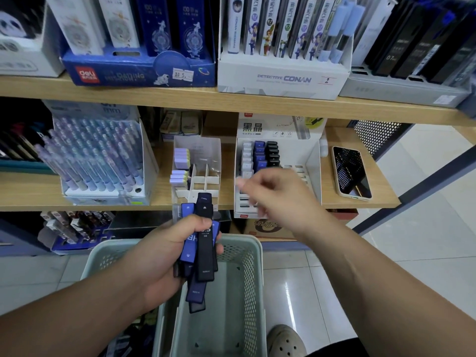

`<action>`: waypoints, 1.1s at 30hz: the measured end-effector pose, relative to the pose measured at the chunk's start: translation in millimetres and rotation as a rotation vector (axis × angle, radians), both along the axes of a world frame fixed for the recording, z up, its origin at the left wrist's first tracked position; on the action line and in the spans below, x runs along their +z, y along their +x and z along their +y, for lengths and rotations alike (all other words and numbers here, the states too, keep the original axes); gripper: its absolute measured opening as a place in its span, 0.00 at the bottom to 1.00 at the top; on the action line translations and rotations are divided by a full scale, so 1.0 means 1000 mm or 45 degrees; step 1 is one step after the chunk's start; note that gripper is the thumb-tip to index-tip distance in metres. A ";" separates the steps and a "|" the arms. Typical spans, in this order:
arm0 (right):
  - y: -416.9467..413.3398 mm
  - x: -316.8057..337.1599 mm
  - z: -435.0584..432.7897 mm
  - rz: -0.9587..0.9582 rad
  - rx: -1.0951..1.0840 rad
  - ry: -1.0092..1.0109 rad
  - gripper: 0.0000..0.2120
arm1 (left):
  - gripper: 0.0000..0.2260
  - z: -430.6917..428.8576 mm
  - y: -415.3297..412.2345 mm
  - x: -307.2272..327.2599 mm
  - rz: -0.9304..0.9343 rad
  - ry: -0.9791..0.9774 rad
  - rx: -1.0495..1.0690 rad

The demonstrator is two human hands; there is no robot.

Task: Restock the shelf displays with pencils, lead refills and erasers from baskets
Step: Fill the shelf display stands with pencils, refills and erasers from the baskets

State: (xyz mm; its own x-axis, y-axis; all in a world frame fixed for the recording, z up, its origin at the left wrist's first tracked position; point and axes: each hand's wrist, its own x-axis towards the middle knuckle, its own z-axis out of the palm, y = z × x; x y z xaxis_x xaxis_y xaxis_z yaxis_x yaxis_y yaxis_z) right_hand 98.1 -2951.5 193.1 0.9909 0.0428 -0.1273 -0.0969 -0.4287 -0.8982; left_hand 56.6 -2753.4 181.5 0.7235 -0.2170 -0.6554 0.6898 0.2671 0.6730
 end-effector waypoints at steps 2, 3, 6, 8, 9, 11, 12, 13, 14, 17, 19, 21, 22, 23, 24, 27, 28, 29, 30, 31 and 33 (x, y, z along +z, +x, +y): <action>-0.007 -0.005 0.016 0.246 0.147 0.092 0.15 | 0.24 -0.002 -0.001 0.000 -0.015 0.007 -0.011; -0.009 -0.009 0.021 0.293 0.169 0.107 0.15 | 0.22 -0.003 -0.001 0.000 -0.023 0.008 -0.019; -0.012 -0.015 0.032 0.378 0.133 0.245 0.13 | 0.21 -0.003 -0.002 0.000 -0.029 -0.003 -0.036; -0.014 -0.015 0.036 0.402 0.118 0.377 0.11 | 0.19 -0.001 -0.002 -0.001 -0.022 -0.020 -0.053; -0.014 -0.014 0.038 0.399 0.115 0.421 0.10 | 0.18 -0.001 -0.002 0.000 -0.022 -0.045 -0.066; -0.015 -0.013 0.040 0.386 0.113 0.442 0.09 | 0.16 -0.001 -0.003 -0.001 -0.035 -0.083 -0.086; -0.016 -0.012 0.040 0.388 0.110 0.437 0.08 | 0.16 -0.001 -0.003 -0.001 -0.043 -0.084 -0.090; -0.016 -0.011 0.041 0.394 0.107 0.439 0.08 | 0.16 -0.001 -0.002 -0.002 -0.047 -0.083 -0.085; -0.016 -0.011 0.040 0.401 0.104 0.448 0.07 | 0.16 -0.001 -0.002 -0.003 -0.048 -0.085 -0.075; -0.016 -0.010 0.039 0.448 0.053 0.580 0.06 | 0.20 -0.002 0.000 -0.003 -0.047 -0.121 -0.052; -0.015 -0.009 0.037 0.475 0.004 0.665 0.05 | 0.17 -0.003 0.000 -0.001 -0.054 -0.126 -0.041; -0.013 -0.010 0.034 0.480 -0.039 0.728 0.01 | 0.11 -0.004 -0.001 0.001 -0.049 -0.136 -0.012; -0.012 -0.011 0.032 0.480 -0.055 0.762 0.04 | 0.10 -0.004 -0.001 0.002 -0.045 -0.146 -0.005; -0.011 -0.012 0.030 0.482 -0.069 0.791 0.07 | 0.09 -0.004 -0.002 0.002 -0.044 -0.152 -0.010; -0.009 -0.012 0.027 0.478 -0.076 0.804 0.09 | 0.10 -0.003 -0.002 0.002 -0.051 -0.153 -0.024; -0.004 -0.010 0.019 0.431 -0.096 0.795 0.06 | 0.15 -0.003 -0.001 0.002 -0.052 -0.095 -0.017; -0.002 -0.007 0.013 0.401 -0.124 0.800 0.05 | 0.16 -0.002 -0.001 0.001 -0.048 -0.076 0.000; 0.001 -0.004 0.007 0.356 -0.158 0.804 0.05 | 0.16 -0.003 0.000 0.001 -0.038 -0.053 0.020; 0.005 -0.002 -0.001 0.294 -0.195 0.786 0.06 | 0.16 -0.003 0.002 0.001 -0.032 -0.031 0.037; 0.008 0.001 -0.011 0.217 -0.231 0.726 0.06 | 0.14 -0.003 0.002 0.000 -0.027 -0.013 0.051; 0.014 0.003 -0.031 0.029 -0.297 0.462 0.07 | 0.12 -0.002 0.003 -0.001 -0.014 0.008 0.059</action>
State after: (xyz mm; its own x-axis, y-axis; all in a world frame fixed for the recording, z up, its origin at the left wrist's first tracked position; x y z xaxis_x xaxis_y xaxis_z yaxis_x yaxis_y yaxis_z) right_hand 112.0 -2982.8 196.4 0.9765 -0.1364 -0.1671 -0.1752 -0.0497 -0.9833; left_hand 59.8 -2755.2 181.0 0.7400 -0.1788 -0.6485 0.6691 0.2940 0.6825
